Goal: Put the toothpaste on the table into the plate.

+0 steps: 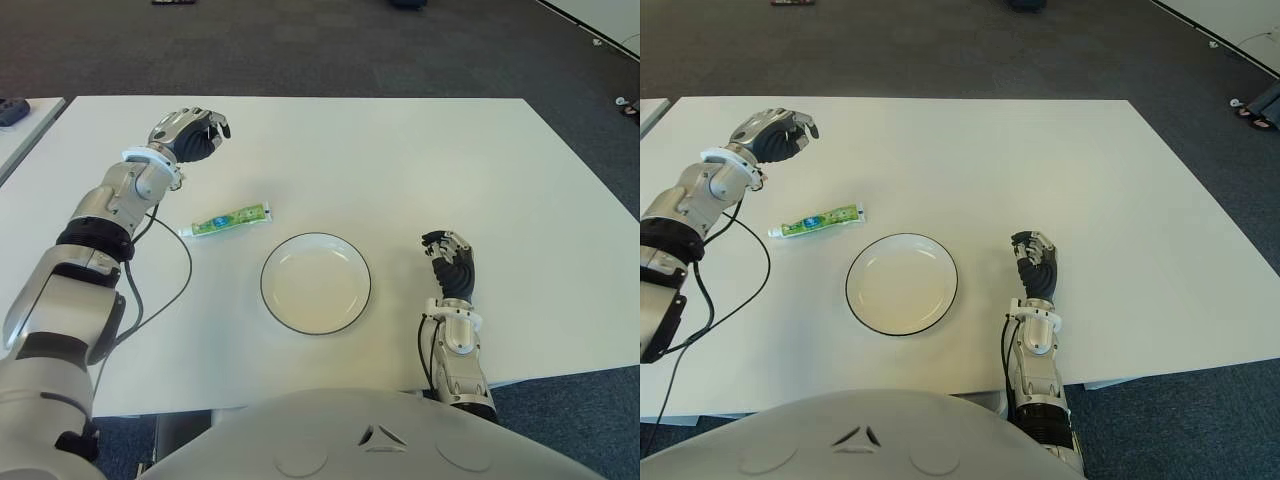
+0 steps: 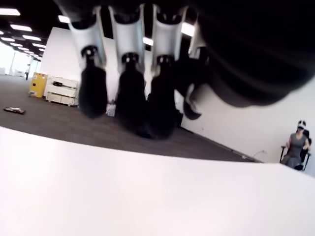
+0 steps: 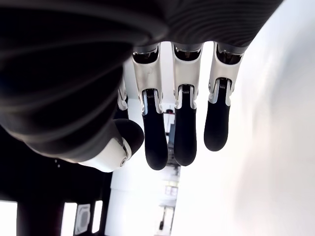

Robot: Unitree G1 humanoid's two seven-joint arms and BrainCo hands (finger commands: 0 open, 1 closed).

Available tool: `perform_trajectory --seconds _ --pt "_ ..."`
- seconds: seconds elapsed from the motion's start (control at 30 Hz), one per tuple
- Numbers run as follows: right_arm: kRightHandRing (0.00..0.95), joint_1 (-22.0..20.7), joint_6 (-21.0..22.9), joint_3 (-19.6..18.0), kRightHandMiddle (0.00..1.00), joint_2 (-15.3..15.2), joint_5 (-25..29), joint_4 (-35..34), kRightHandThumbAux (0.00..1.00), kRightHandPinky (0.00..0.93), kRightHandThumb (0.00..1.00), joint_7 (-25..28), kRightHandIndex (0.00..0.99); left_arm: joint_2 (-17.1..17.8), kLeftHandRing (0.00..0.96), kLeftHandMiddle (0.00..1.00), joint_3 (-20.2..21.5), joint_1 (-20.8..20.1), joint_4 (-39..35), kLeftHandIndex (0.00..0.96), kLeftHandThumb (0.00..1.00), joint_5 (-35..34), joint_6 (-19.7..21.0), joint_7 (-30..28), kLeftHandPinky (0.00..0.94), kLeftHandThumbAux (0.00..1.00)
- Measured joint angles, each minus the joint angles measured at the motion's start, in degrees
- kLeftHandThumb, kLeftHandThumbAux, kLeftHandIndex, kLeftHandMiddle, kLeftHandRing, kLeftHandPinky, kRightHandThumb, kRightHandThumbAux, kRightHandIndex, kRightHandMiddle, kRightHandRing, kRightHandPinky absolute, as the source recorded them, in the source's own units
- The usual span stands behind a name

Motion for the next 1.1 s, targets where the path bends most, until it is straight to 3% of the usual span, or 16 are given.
perform_trajectory --seconds 0.07,0.1,0.2,0.4,0.77,1.1 --pt "0.423 -0.1 -0.3 0.0 0.455 0.0 0.0 0.1 0.734 0.427 0.703 0.0 0.426 0.7 0.301 0.344 -0.4 0.5 -1.6 0.264 0.511 0.9 1.7 -1.8 0.255 0.353" --pt "0.422 -0.2 -0.6 0.1 0.455 0.0 0.0 0.2 0.734 0.426 0.703 0.0 0.426 1.0 0.279 0.320 -0.6 0.9 -2.5 0.246 0.504 1.3 2.9 -2.9 0.237 0.342" --pt "0.423 -0.4 -1.2 0.2 0.456 0.0 -0.1 0.5 0.735 0.440 0.703 0.0 0.426 1.8 0.216 0.231 -0.9 2.1 -5.4 0.153 0.494 2.3 6.7 -6.2 0.233 0.301" --pt "0.428 -0.7 -1.7 0.4 0.459 0.0 -0.2 0.7 0.735 0.450 0.703 -0.1 0.426 2.7 0.147 0.129 -2.7 4.2 -11.1 0.063 0.501 5.0 14.2 -14.1 0.230 0.281" --pt "0.435 -0.9 -1.8 0.3 0.460 -0.2 -0.2 0.8 0.735 0.452 0.703 0.0 0.426 3.2 0.097 0.091 -6.0 5.8 -17.5 0.017 0.521 9.8 23.3 -25.2 0.175 0.278" --pt "0.440 -1.8 -2.4 0.1 0.463 -0.6 0.1 2.4 0.735 0.462 0.703 0.2 0.426 1.8 0.125 0.130 -7.8 6.2 -16.3 0.048 0.589 10.8 24.8 -25.3 0.185 0.271"
